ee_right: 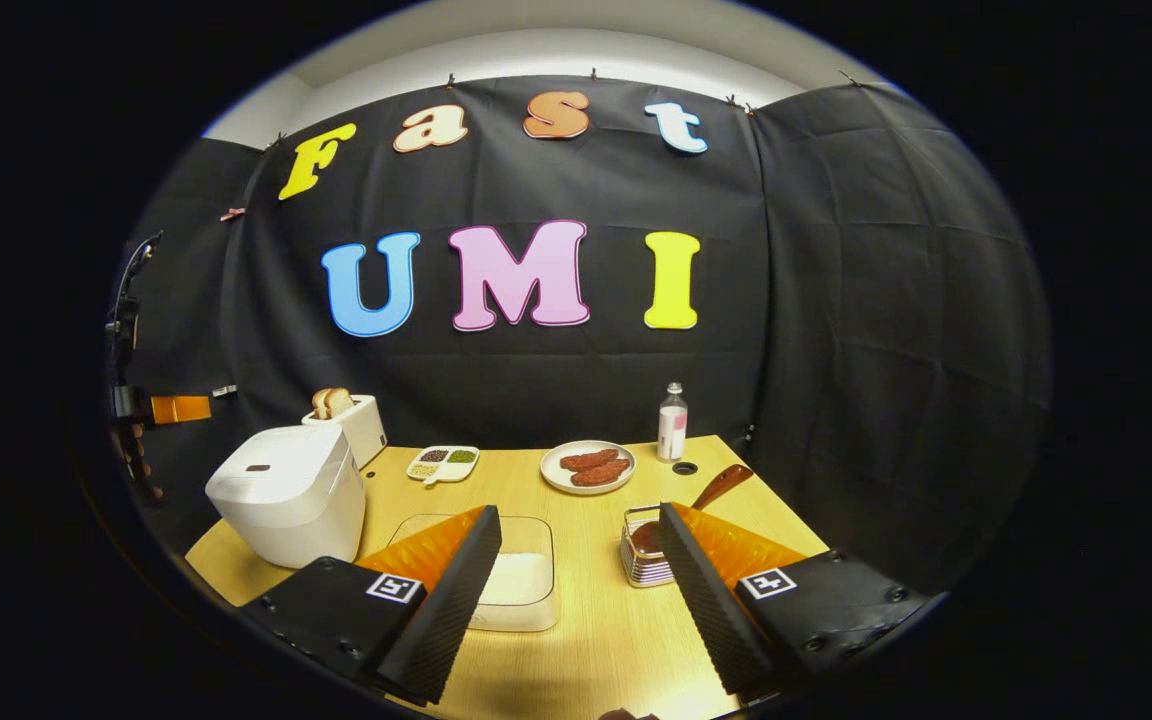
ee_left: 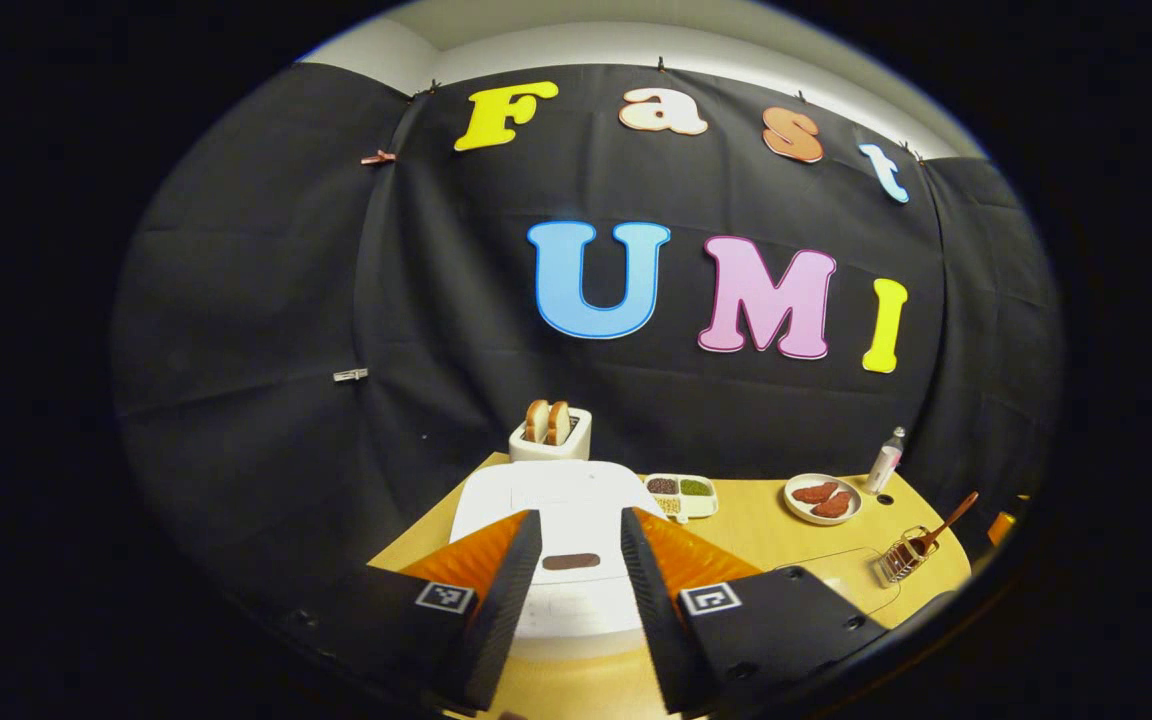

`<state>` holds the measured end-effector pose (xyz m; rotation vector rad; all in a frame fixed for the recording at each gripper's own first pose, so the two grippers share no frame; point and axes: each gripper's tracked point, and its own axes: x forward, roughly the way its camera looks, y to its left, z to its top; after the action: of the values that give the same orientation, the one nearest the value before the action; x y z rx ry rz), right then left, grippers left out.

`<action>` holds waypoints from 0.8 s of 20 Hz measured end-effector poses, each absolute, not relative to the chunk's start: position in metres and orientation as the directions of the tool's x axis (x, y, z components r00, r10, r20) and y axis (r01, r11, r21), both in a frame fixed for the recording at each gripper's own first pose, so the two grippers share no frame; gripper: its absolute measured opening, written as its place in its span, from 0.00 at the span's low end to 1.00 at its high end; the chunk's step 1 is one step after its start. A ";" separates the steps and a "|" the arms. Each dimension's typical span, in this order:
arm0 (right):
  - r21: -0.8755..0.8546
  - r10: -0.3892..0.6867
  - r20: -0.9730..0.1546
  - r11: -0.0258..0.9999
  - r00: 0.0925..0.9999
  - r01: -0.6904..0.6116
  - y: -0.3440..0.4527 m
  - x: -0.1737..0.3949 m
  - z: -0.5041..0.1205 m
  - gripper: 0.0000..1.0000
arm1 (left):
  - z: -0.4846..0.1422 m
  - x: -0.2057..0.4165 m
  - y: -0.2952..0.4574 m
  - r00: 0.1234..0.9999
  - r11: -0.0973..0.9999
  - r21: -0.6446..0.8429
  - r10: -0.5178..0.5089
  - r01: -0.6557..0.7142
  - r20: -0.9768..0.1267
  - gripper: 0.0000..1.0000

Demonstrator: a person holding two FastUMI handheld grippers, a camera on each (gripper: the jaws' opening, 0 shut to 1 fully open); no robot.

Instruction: Close the left gripper, press the button to open the rice cooker; take a wooden spoon from the chopstick holder with the right hand, scoop a spoonful of rice and pour it into the rice cooker, then put the wooden spoon back into the chopstick holder.

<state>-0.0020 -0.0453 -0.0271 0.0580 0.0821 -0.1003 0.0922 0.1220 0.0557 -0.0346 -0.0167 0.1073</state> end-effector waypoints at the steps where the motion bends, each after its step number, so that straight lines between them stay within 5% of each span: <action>1: 0.053 -0.106 -0.087 0.992 0.991 0.110 -0.048 -0.004 -0.028 0.99 | 0.057 0.099 0.123 0.995 0.995 -0.031 0.095 -0.095 0.007 0.56; 4: 0.061 -0.122 -0.098 0.990 0.988 0.129 -0.054 -0.010 -0.033 0.99 | 0.061 0.115 0.115 1.000 0.999 -0.040 0.027 -0.027 -0.015 0.35; 5: 0.061 -0.128 -0.111 0.989 0.985 0.135 -0.056 -0.013 -0.037 0.99 | 0.061 0.121 0.116 0.999 1.000 -0.021 0.022 -0.023 -0.023 0.34; 9: 0.060 -0.170 -0.132 0.982 0.977 0.179 -0.070 -0.026 -0.044 0.99 | 0.054 0.151 0.132 0.993 0.995 0.066 0.075 -0.069 -0.086 0.09; 16: 0.075 -0.234 -0.167 0.965 0.958 0.250 -0.089 -0.043 -0.057 0.99 | 0.000 0.185 0.138 0.960 0.996 -0.021 0.076 -0.084 -0.269 0.06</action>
<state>-0.0426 -0.0895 -0.0565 0.0957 0.1582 -0.2459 0.1846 0.1381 -0.0002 -0.0321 0.2712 0.0813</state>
